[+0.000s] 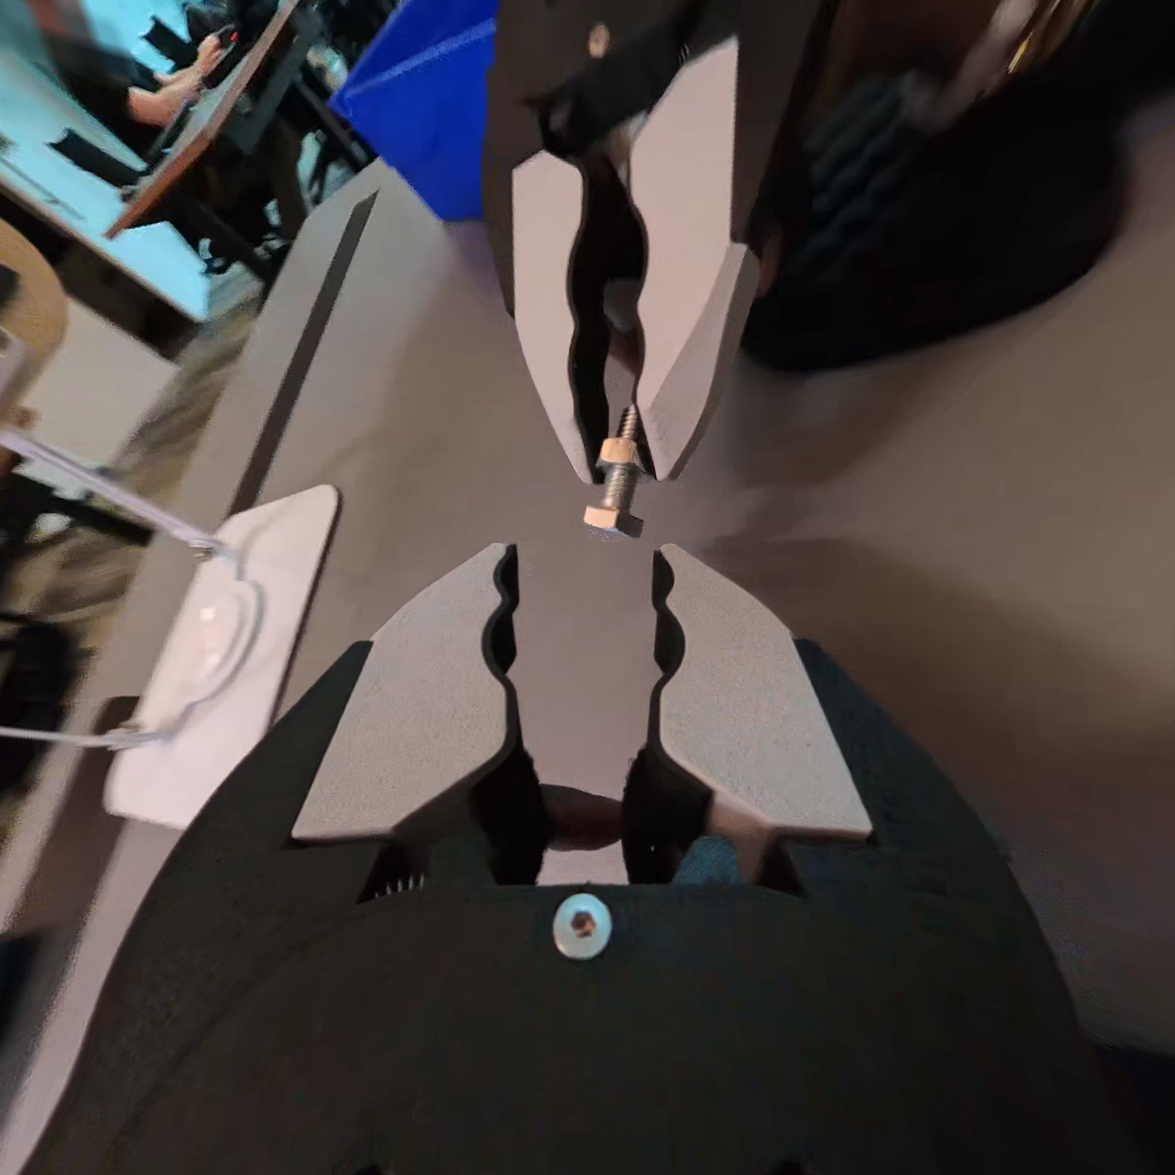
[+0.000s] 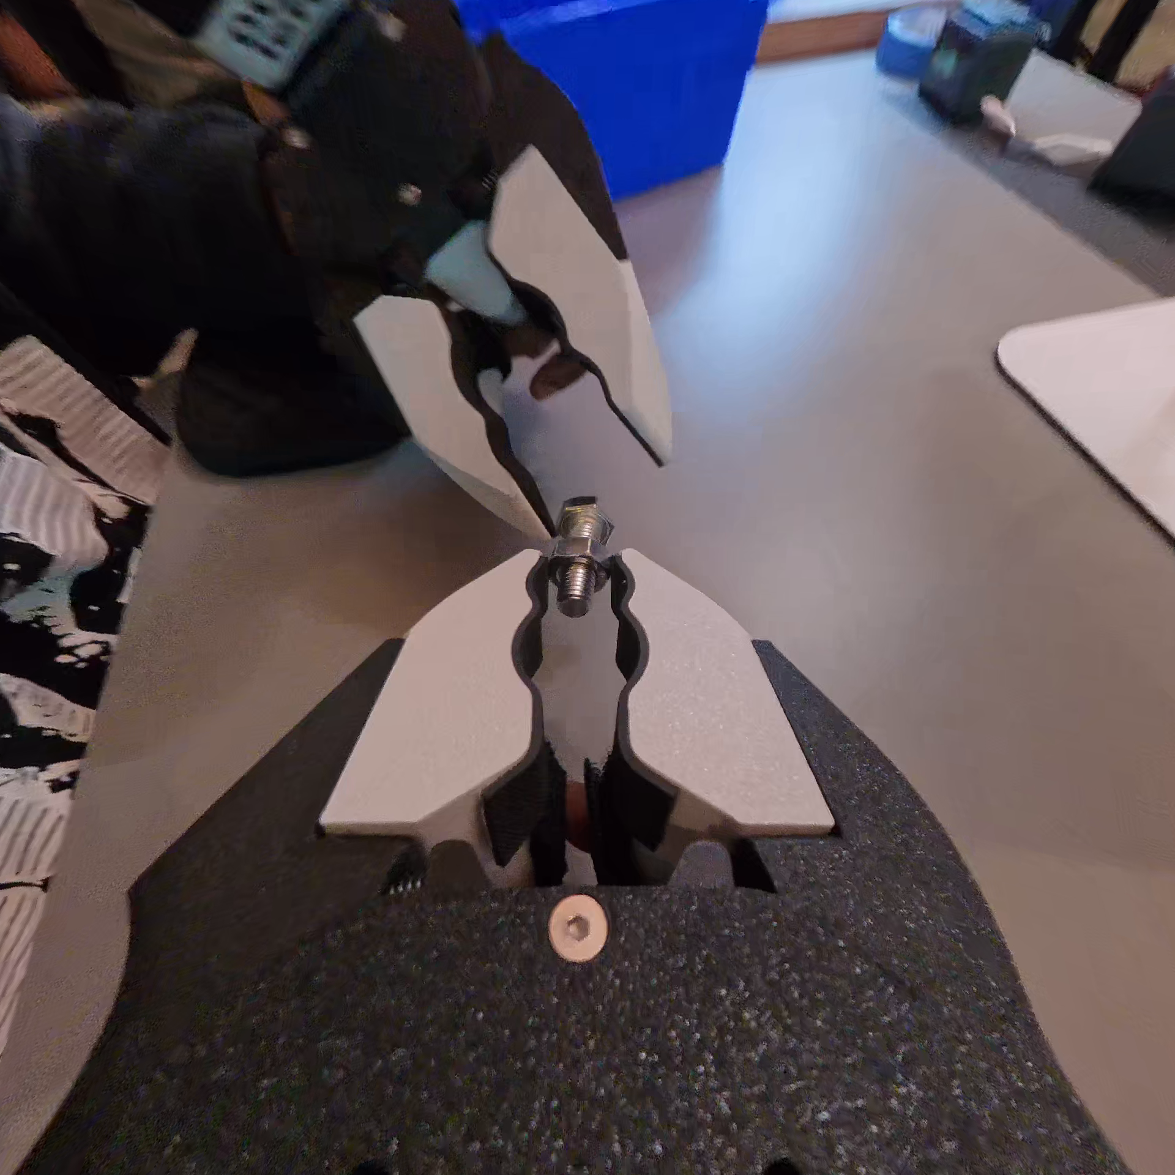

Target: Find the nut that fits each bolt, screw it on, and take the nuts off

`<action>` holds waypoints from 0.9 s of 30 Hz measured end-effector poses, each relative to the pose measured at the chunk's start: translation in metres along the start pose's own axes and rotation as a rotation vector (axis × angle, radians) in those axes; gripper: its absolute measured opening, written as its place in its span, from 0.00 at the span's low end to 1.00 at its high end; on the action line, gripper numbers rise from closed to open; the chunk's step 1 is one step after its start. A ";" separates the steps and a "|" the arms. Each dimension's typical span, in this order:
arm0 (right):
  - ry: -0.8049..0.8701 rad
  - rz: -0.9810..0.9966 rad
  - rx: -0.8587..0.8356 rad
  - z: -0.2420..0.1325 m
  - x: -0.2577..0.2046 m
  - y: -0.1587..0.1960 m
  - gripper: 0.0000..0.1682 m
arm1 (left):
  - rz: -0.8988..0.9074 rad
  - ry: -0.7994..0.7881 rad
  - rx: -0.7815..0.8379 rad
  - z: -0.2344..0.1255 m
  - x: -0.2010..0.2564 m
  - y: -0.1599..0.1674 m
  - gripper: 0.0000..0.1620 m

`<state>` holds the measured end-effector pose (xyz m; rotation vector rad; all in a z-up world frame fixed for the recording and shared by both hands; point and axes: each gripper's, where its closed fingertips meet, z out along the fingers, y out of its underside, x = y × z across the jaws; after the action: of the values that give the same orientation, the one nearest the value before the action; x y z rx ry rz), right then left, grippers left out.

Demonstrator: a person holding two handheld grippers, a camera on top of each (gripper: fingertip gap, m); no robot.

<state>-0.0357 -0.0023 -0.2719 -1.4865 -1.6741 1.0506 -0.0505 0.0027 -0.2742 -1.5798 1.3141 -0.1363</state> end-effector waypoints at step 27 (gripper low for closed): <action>0.072 0.003 -0.100 0.014 0.003 0.008 0.11 | 0.169 -0.162 -0.315 0.026 0.004 0.027 0.12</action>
<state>-0.0442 -0.0009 -0.2855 -1.5719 -1.6953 0.9156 -0.0497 0.0191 -0.3080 -1.6904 1.3818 0.3121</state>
